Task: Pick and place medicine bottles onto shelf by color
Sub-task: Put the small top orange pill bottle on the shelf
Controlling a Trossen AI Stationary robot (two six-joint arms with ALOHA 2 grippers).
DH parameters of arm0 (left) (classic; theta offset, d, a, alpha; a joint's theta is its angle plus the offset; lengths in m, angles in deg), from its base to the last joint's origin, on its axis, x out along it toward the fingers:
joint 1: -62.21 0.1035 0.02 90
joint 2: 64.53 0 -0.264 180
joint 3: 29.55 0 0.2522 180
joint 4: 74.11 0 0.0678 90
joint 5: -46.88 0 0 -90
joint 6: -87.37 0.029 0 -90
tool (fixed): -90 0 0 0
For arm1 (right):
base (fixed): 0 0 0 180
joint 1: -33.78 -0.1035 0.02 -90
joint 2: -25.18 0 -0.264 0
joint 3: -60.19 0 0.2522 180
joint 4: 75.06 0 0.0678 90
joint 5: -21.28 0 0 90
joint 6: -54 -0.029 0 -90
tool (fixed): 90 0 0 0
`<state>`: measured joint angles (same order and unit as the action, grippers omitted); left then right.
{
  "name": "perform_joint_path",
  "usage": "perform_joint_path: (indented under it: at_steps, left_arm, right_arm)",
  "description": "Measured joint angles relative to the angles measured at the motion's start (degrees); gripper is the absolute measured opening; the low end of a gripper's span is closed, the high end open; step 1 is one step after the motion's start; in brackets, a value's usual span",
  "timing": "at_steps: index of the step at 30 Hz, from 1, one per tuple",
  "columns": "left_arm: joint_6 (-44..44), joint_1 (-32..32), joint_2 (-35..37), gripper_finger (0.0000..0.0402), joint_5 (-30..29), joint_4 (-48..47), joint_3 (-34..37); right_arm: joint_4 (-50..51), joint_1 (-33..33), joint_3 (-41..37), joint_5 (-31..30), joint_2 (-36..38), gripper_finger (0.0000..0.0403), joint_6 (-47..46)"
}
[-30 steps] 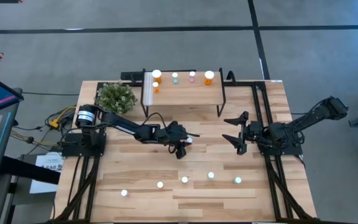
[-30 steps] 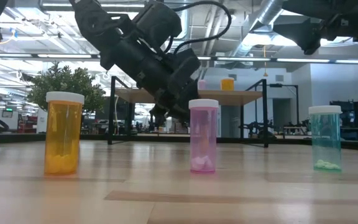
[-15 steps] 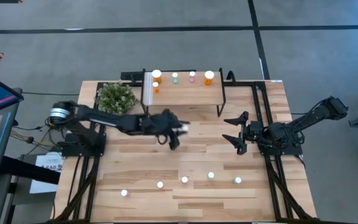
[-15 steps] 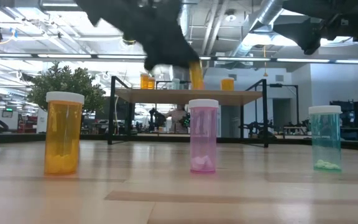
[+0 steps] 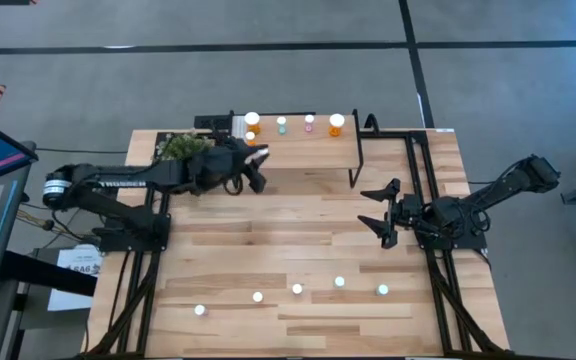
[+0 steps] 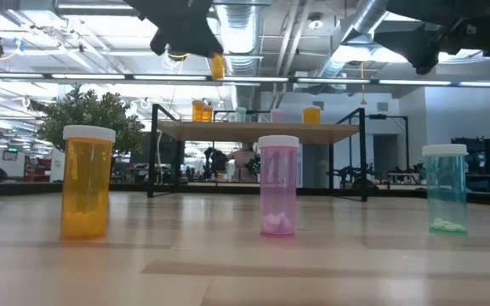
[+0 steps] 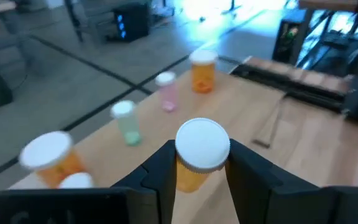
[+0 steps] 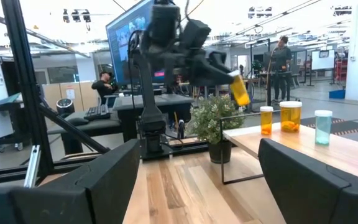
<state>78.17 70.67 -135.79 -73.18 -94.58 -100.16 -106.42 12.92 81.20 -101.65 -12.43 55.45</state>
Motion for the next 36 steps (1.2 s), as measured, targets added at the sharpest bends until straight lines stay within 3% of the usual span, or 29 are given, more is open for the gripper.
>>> perform_joint_path:
  at_steps: [6, 15, 23, 36]
  left_arm:
    - [0.9, 4.8, -4.5, 0.0106, 4.3, -2.1, -5.2]
    - [2.7, 7.7, -15.3, 0.0106, 4.3, -2.9, -14.0]
    - [0.5, 9.2, -20.5, 0.0106, 4.3, -3.9, -14.4]
    - [-2.9, 13.3, -20.7, 0.0106, 6.1, -5.6, -12.2]
  right_arm:
    - [-0.2, 0.0, 0.0, 0.0, 0.0, 0.035, 0.0]
    - [-0.3, 0.0, 0.0, 0.0, 0.0, 0.0349, -0.1]
    - [-0.3, -0.1, 0.0, 0.0, 0.0, 0.035, -0.1]
    - [-0.3, -0.1, 0.0, 0.0, 0.0, 0.0352, -0.3]
